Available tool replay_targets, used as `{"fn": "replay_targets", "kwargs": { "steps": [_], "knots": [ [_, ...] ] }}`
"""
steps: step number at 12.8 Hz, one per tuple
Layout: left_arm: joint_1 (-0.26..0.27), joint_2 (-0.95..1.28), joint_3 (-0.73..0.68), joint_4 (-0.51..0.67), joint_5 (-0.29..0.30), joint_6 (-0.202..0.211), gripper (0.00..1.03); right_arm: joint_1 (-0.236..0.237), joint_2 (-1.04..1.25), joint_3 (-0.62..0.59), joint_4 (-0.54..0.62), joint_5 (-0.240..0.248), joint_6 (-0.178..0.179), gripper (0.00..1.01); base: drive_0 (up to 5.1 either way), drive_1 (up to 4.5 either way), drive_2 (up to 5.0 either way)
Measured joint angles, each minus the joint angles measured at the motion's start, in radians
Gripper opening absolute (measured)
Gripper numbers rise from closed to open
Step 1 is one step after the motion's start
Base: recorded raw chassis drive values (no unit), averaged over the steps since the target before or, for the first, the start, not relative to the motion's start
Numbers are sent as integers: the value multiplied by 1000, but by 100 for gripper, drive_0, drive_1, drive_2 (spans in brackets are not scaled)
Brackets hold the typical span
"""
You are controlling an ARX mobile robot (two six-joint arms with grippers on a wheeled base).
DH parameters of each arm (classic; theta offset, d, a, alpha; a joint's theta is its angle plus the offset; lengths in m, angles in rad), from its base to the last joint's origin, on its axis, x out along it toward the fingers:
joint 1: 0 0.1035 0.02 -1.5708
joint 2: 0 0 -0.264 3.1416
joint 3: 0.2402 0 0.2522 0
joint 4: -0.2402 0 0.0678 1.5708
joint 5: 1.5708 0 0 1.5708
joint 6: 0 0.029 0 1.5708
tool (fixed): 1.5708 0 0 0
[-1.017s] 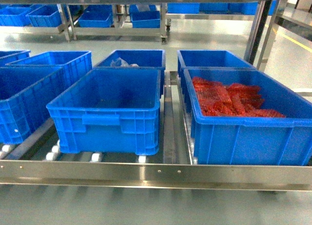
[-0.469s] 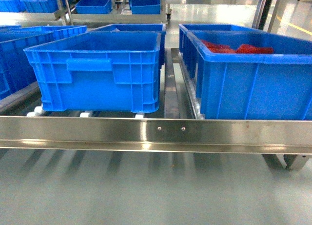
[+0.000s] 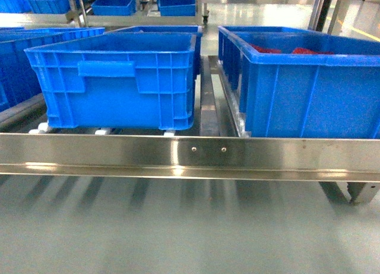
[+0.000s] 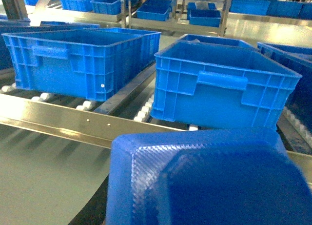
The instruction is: Pick blue part to blue bin on bottom shelf
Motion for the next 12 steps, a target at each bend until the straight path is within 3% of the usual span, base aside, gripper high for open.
{"fn": "replay_targets", "kwargs": {
  "steps": [12],
  "knots": [
    [0, 0, 0, 1, 1, 0, 43, 0, 0, 0, 0, 0, 0, 98, 2, 407, -404]
  ]
}}
